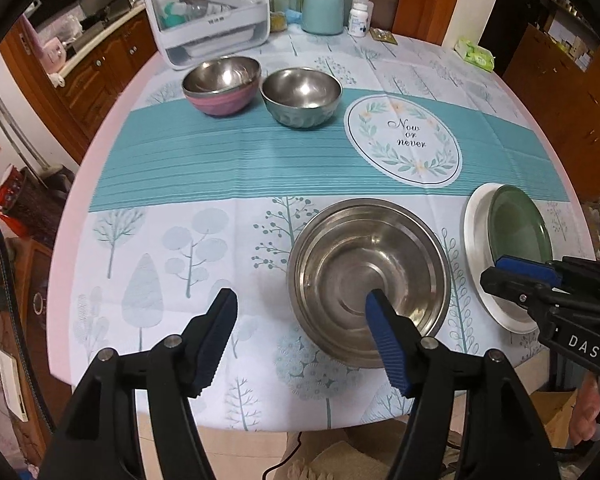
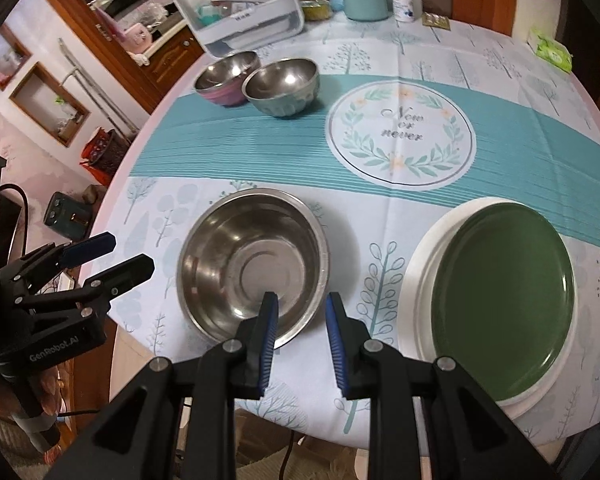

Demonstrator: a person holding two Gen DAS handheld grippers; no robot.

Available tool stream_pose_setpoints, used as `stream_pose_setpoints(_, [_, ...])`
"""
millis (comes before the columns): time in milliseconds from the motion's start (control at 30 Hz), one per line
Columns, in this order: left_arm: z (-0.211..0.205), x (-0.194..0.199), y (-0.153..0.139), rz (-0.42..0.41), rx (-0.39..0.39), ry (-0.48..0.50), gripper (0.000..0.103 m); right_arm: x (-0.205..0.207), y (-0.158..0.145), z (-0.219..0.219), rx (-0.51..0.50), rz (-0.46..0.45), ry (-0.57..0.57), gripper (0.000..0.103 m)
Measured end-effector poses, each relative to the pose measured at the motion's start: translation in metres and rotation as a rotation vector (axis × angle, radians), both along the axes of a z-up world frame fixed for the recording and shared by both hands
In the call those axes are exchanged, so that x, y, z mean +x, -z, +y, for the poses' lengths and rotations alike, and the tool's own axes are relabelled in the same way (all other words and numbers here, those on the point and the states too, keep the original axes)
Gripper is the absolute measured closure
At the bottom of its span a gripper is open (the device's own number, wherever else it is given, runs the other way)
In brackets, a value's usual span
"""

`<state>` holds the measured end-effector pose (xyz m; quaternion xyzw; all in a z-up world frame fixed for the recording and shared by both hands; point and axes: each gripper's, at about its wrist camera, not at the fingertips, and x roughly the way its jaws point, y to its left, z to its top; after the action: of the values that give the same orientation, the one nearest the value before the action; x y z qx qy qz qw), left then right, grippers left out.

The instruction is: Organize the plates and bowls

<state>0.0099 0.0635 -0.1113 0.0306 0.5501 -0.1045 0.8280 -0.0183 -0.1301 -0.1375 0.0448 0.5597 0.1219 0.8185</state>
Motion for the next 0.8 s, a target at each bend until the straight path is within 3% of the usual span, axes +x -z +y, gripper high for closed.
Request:
stream_pose_setpoints(167, [0.009,-0.008,-0.015,-0.032,0.005,-0.021,0.027,-0.004,-0.007,0.009,0.020,-0.019,-0.032,0.078])
stream_pose_setpoints(467, [0.038,0.012,-0.039,-0.069,-0.048,-0.031,0.025,0.007,-0.034,0.030,0.036,-0.073,-0.059,0.078])
stream_pose_setpoints(800, [0.093,0.092,-0.068,-0.163,-0.055,0.059,0.023,0.083,-0.089,0.071,0.006,-0.159,0.031,0.078])
